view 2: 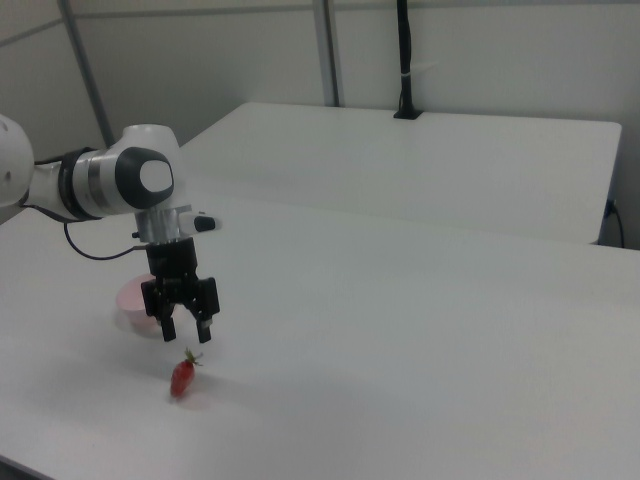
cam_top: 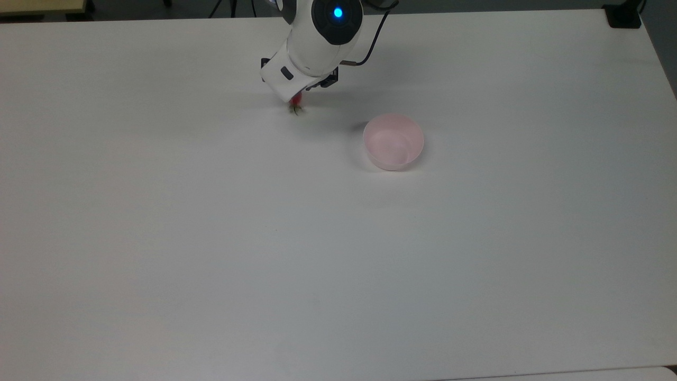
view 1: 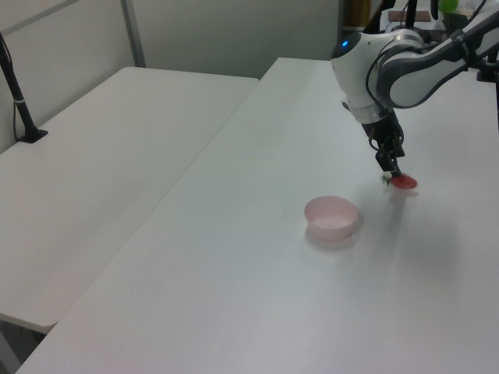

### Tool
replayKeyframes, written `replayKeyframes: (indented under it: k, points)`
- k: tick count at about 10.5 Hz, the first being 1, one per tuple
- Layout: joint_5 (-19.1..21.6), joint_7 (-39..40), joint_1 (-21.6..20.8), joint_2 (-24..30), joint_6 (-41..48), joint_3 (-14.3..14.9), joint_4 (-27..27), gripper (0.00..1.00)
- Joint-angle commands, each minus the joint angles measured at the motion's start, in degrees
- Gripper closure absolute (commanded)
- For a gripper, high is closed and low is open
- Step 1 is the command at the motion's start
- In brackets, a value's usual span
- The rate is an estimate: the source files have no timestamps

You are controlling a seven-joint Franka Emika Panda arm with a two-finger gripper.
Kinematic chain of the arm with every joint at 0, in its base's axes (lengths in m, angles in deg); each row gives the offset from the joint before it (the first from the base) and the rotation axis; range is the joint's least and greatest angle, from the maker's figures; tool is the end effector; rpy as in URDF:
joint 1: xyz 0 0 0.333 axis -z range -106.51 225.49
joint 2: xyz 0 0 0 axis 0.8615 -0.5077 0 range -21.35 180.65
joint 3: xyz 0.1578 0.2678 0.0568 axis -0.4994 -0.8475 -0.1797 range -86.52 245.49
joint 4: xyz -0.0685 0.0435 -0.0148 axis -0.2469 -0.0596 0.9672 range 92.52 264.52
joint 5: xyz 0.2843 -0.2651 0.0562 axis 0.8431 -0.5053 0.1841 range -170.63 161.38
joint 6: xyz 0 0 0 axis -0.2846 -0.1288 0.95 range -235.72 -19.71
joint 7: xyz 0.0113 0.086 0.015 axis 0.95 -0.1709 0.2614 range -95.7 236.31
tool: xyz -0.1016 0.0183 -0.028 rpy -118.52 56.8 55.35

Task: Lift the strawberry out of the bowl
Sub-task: 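Lower the strawberry onto the table and open the gripper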

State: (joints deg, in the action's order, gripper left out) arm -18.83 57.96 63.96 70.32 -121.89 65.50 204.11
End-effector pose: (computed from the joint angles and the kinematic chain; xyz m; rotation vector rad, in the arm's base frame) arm 0.5303 0.0646 0.3498 2.8304 0.0770 -0.5209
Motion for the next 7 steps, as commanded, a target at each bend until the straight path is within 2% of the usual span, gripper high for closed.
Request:
replayKeyframes:
  k: [1,5,7]
  points:
    - [0.14,1.17,1.24,2.03,2.02,0.54,-4.64,0.0]
    - [4.78,1.27,3.35,3.96,8.44,0.8,-14.66,0.0]
    - [10.74,0.12,3.62,5.02,11.86,6.14,-23.7,0.0]
